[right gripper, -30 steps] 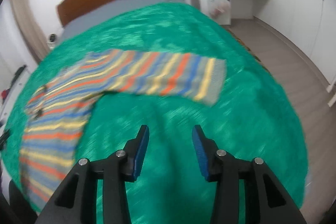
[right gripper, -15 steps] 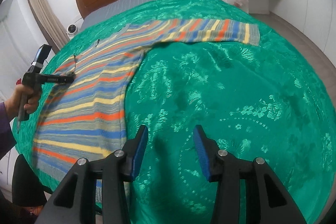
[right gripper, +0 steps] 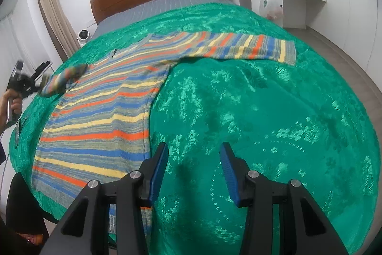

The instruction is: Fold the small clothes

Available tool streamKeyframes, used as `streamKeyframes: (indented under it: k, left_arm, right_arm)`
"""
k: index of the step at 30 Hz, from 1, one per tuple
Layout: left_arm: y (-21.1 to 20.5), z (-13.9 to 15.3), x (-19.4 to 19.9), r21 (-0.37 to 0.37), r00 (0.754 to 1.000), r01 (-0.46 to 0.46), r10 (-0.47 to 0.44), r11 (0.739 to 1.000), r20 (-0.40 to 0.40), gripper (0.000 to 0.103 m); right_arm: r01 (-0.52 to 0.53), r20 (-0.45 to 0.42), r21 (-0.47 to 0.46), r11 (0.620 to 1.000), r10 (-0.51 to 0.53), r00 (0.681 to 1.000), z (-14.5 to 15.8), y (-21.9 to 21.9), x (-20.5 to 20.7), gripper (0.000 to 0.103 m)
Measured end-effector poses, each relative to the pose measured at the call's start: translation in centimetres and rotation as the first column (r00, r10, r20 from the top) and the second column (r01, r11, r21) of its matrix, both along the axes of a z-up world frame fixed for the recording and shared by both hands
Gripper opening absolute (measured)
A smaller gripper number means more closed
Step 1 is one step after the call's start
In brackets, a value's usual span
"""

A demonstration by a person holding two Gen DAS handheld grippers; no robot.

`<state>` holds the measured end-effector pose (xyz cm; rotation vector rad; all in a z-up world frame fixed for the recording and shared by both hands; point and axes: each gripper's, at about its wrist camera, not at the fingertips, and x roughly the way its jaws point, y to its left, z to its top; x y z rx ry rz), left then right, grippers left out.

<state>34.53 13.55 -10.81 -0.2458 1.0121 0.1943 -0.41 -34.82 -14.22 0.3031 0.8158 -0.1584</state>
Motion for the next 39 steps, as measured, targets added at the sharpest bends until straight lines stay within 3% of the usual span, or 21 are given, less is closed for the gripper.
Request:
streamKeyframes:
  k: [5, 12, 15, 19, 28, 31, 34, 35, 37, 39]
  left_arm:
    - [2.1, -2.6, -0.5, 0.011, 0.996, -0.080, 0.080, 0.997, -0.044, 0.003]
    - [5.0, -1.9, -0.2, 0.048, 0.991, -0.133, 0.134, 0.990, -0.024, 0.002]
    - [6.1, -3.8, 0.6, 0.093, 0.987, -0.138, 0.144, 0.986, -0.070, 0.002]
    - [6.7, -5.5, 0.4, 0.097, 0.982, -0.156, 0.165, 0.983, -0.091, 0.002]
    - [6.7, -5.9, 0.4, 0.139, 0.984, -0.145, 0.158, 0.980, -0.086, 0.001]
    - [7.5, -5.7, 0.1, 0.105, 0.986, -0.141, 0.149, 0.984, -0.074, 0.002]
    - [7.6, -5.0, -1.1, 0.106, 0.988, -0.132, 0.139, 0.986, -0.062, 0.006]
    - [7.5, -4.6, -1.8, 0.114, 0.990, -0.122, 0.128, 0.986, -0.055, 0.012]
    - [7.1, -3.9, -3.7, 0.112, 0.995, -0.092, 0.096, 0.989, -0.031, 0.028]
    - [6.1, -3.3, -6.1, 0.115, 0.998, -0.052, 0.054, 0.992, -0.010, 0.051]
  right_arm:
    - [-0.012, -0.005, -0.026, 1.000, 0.012, 1.000, 0.0, 0.6, 0.2, 0.045]
    - [0.002, -0.016, -0.039, 0.999, -0.003, 1.000, -0.2, 0.6, 0.1, 0.045]
    - [0.000, -0.021, -0.040, 0.999, -0.001, 1.000, -0.4, 0.8, 0.3, 0.045]
    - [0.000, -0.030, -0.040, 0.999, -0.001, 1.000, -0.6, 0.7, 0.4, 0.045]
    - [0.019, -0.032, -0.042, 0.999, -0.020, 0.999, -0.7, 0.2, 0.3, 0.045]
    - [0.028, -0.024, -0.048, 0.998, -0.029, 0.999, -0.5, 0.1, 0.2, 0.045]
    - [0.046, -0.012, -0.056, 0.997, -0.046, 0.999, -0.2, 0.1, -0.1, 0.048]
    - [0.052, -0.006, -0.059, 0.997, -0.053, 0.999, -0.1, 0.0, -0.2, 0.052]
    - [0.069, 0.012, -0.063, 0.996, -0.068, 0.998, 0.2, -0.1, -0.4, 0.056]
    - [0.083, 0.025, -0.065, 0.994, -0.081, 0.996, 0.4, -0.3, -0.5, 0.058]
